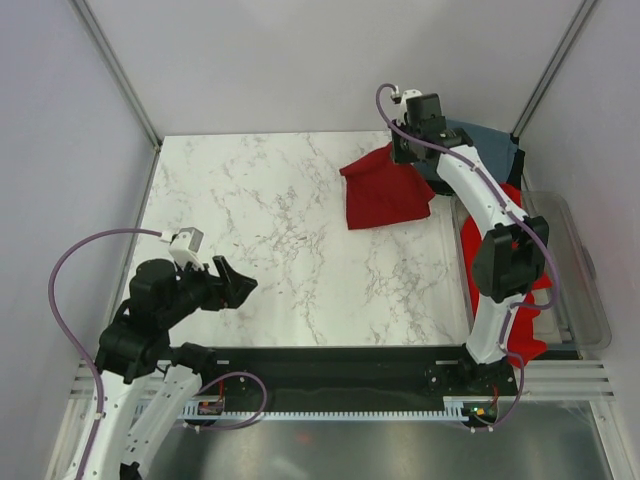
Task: Fold and stack the t-shirts
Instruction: Neatly place the folded tshirt to the corner
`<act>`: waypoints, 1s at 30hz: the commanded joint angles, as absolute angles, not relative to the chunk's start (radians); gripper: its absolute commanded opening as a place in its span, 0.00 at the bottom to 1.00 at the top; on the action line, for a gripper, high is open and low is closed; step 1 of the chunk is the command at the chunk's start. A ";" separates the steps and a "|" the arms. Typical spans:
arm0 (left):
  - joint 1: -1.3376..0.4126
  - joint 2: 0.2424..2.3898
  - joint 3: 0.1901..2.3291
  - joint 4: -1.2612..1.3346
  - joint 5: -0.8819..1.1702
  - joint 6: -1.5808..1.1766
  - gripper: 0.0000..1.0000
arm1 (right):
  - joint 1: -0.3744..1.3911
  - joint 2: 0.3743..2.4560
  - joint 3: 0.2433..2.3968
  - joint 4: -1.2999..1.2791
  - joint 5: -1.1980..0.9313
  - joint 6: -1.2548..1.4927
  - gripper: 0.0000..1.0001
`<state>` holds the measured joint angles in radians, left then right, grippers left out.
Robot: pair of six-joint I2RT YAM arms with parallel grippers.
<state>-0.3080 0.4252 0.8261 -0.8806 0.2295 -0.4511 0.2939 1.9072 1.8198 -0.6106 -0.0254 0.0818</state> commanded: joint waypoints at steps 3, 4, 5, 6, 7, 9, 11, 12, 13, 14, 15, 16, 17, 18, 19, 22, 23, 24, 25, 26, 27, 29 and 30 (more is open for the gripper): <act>-0.278 0.440 0.818 -0.841 0.282 -0.446 0.84 | 0.276 1.959 2.018 -0.690 0.153 -0.047 0.00; -0.276 0.442 0.819 -0.839 0.281 -0.446 0.84 | 0.272 1.965 2.058 -0.696 0.172 -0.057 0.00; -0.273 0.443 0.818 -0.839 0.279 -0.445 0.84 | 0.265 1.970 2.075 -0.701 0.172 -0.070 0.00; -0.270 0.446 0.818 -0.839 0.279 -0.446 0.84 | 0.253 1.977 2.091 -0.701 0.170 -0.072 0.00; -0.267 0.449 0.818 -0.839 0.279 -0.446 0.83 | 0.246 1.979 2.120 -0.703 0.167 -0.071 0.00; -0.259 0.452 0.818 -0.841 0.281 -0.446 0.83 | 0.227 1.989 2.149 -0.706 0.160 -0.075 0.00; -0.256 0.466 0.816 -0.842 0.282 -0.445 0.83 | 0.216 1.993 2.189 -0.707 0.155 -0.084 0.00; -0.256 0.469 0.818 -0.841 0.282 -0.445 0.83 | 0.206 1.996 2.201 -0.709 0.150 -0.095 0.00; -0.255 0.475 0.816 -0.841 0.282 -0.445 0.83 | 0.199 1.997 2.213 -0.709 0.150 -0.098 0.00; -0.256 0.479 0.818 -0.842 0.282 -0.445 0.83 | 0.192 2.000 2.233 -0.709 0.138 -0.103 0.00; -0.256 0.480 0.816 -0.842 0.279 -0.445 0.83 | 0.177 2.006 2.244 -0.710 0.132 -0.110 0.00; -0.256 0.482 0.816 -0.842 0.279 -0.445 0.83 | 0.166 2.011 2.267 -0.709 0.126 -0.113 0.00; -0.255 0.486 0.818 -0.842 0.278 -0.445 0.82 | 0.157 2.014 2.276 -0.709 0.120 -0.117 0.00; -0.255 0.489 0.816 -0.842 0.278 -0.445 0.83 | 0.137 2.017 2.284 -0.704 0.104 -0.118 0.00; -0.255 0.495 0.818 -0.844 0.278 -0.445 0.82 | 0.126 2.017 2.293 -0.701 0.100 -0.115 0.00; -0.255 0.508 0.818 -0.844 0.285 -0.445 0.82 | 0.088 2.019 2.304 -0.686 0.057 -0.101 0.00; -0.255 0.511 0.816 -0.845 0.285 -0.445 0.82 | 0.078 2.020 2.307 -0.684 0.048 -0.097 0.00; -0.255 0.514 0.816 -0.845 0.285 -0.443 0.82 | 0.060 2.026 2.307 -0.678 0.043 -0.092 0.00; -0.255 0.517 0.816 -0.844 0.284 -0.445 0.82 | 0.051 2.029 2.309 -0.673 0.029 -0.086 0.00; -0.255 0.515 0.815 -0.844 0.284 -0.445 0.82 | 0.043 2.034 2.313 -0.670 0.023 -0.083 0.00; -0.255 0.518 0.816 -0.844 0.282 -0.445 0.82 | 0.025 2.043 2.318 -0.667 0.020 -0.078 0.00; -0.255 0.520 0.815 -0.845 0.281 -0.445 0.82 | 0.005 2.051 2.333 -0.663 0.003 -0.065 0.00; -0.255 0.523 0.816 -0.847 0.281 -0.445 0.82 | -0.023 2.057 2.338 -0.661 0.002 -0.063 0.00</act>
